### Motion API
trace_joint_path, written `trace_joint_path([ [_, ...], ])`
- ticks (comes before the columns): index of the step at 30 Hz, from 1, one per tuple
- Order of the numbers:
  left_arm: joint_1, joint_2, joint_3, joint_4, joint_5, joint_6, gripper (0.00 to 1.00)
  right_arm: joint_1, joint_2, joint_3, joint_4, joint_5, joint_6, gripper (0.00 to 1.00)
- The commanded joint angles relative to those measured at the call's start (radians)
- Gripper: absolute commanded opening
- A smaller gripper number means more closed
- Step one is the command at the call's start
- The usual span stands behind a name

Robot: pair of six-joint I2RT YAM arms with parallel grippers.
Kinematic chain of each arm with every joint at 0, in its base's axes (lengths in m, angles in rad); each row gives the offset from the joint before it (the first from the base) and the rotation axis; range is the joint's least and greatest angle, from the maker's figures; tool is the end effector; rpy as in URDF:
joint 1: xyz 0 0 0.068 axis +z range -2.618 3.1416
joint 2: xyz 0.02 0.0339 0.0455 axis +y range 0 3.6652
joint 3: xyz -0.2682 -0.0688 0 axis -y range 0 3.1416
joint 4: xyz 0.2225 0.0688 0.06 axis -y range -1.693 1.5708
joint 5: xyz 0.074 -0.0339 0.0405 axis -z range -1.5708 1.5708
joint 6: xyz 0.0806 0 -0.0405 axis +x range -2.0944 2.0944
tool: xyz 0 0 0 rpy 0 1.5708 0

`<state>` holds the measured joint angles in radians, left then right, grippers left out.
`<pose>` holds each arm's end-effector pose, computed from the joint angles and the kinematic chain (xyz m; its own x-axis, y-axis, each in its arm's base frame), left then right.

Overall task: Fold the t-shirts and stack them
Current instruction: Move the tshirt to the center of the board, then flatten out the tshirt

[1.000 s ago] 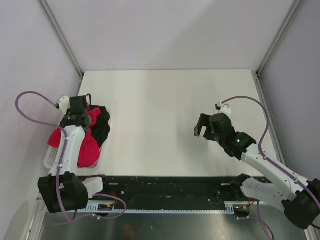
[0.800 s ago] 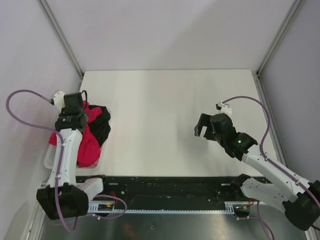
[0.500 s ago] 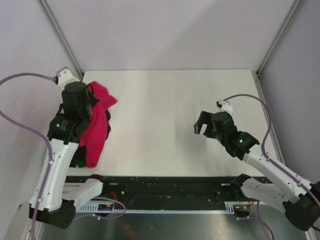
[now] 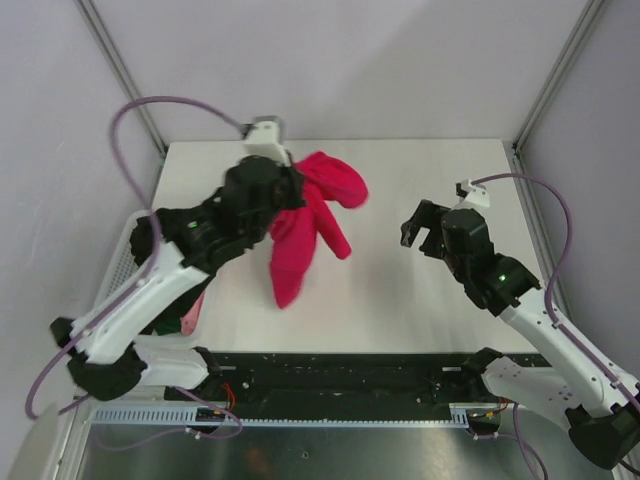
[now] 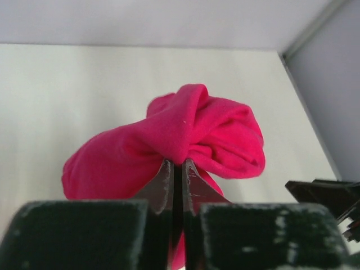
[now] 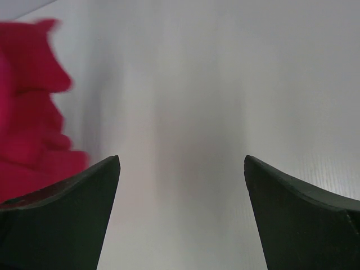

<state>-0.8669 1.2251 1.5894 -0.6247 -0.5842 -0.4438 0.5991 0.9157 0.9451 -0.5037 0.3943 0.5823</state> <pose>0.1971 -0.1634 0.4648 -0.2754 -0.2290 -0.9337 0.1912 0.9388 -0.2867 0.1903 0.0924 0.3249 -0.4461 0.3102 -0.8395 0.0083 0.9394 0.3427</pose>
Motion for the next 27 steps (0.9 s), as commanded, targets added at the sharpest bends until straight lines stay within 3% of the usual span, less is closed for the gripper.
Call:
trace_joint_path([
  [1, -0.027, 0.148, -0.021, 0.117, 0.162, -0.011, 0.23, -0.005, -0.019, 0.044, -0.057, 0.053, 0.013, 0.96],
  [4, -0.023, 0.238, -0.024, 0.124, 0.247, 0.007, 0.69, -0.004, -0.005, 0.044, -0.093, 0.050, 0.030, 0.95],
  [7, 0.001, 0.223, -0.070, 0.126, 0.268, 0.001, 0.88, 0.010, 0.010, 0.044, -0.142, 0.055, 0.054, 0.95],
  [13, 0.121, 0.045, -0.328, 0.127, 0.326, -0.101, 0.89, 0.107, 0.092, 0.029, -0.155, 0.067, 0.085, 0.93],
  [20, 0.222, -0.162, -0.665, 0.125, 0.335, -0.209, 0.86, 0.417, 0.331, 0.027, -0.017, 0.091, 0.185, 0.86],
  [27, 0.341, -0.303, -0.781, 0.124, 0.376, -0.220, 0.84, 0.562, 0.587, 0.070, 0.106, 0.037, 0.194, 0.77],
])
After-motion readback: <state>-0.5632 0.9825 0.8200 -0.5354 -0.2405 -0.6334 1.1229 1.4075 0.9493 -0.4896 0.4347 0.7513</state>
